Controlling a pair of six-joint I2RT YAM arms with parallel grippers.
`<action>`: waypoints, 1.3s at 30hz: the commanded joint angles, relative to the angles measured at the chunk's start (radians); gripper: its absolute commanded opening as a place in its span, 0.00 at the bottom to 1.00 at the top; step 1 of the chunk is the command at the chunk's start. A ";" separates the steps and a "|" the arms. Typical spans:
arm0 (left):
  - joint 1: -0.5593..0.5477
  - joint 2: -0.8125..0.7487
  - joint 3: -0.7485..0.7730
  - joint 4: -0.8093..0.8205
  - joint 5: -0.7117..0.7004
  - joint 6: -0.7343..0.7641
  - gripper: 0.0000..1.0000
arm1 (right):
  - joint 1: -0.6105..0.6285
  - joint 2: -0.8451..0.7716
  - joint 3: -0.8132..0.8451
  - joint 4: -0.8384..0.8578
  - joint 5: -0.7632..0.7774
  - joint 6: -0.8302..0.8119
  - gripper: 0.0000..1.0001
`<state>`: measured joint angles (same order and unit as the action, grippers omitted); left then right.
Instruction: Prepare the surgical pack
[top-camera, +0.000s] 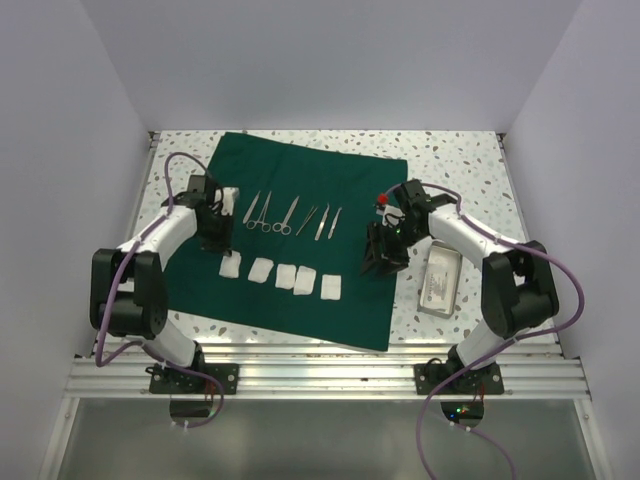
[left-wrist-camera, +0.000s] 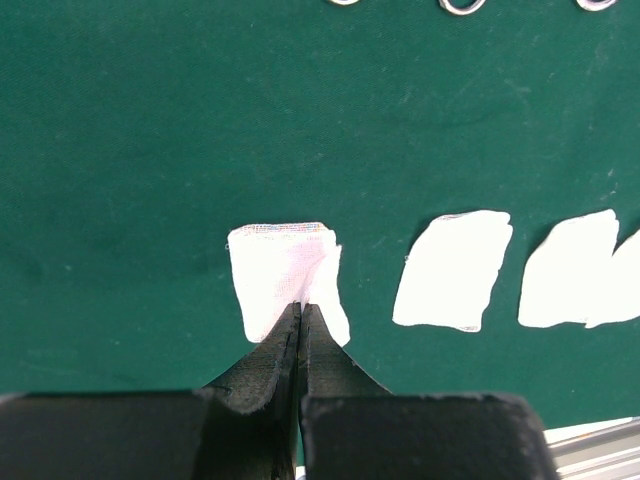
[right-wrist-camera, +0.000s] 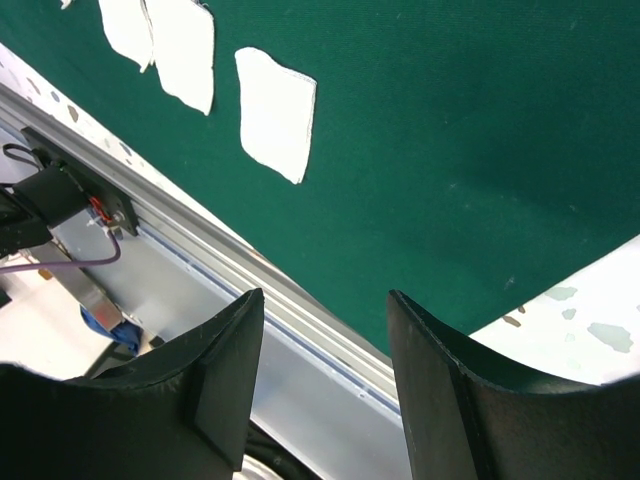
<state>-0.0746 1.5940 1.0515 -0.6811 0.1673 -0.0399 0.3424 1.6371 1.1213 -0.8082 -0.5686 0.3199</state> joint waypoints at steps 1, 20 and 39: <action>-0.004 0.026 0.019 0.023 -0.002 0.025 0.00 | 0.004 0.007 0.044 -0.014 -0.010 -0.021 0.56; -0.007 0.032 0.010 0.091 -0.117 0.012 0.28 | 0.006 0.015 0.040 -0.017 -0.008 -0.024 0.57; -0.008 0.106 -0.036 0.143 -0.046 0.012 0.44 | 0.004 0.015 0.038 -0.013 -0.010 -0.022 0.57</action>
<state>-0.0757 1.6775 1.0275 -0.5884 0.0853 -0.0402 0.3420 1.6489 1.1294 -0.8085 -0.5682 0.3130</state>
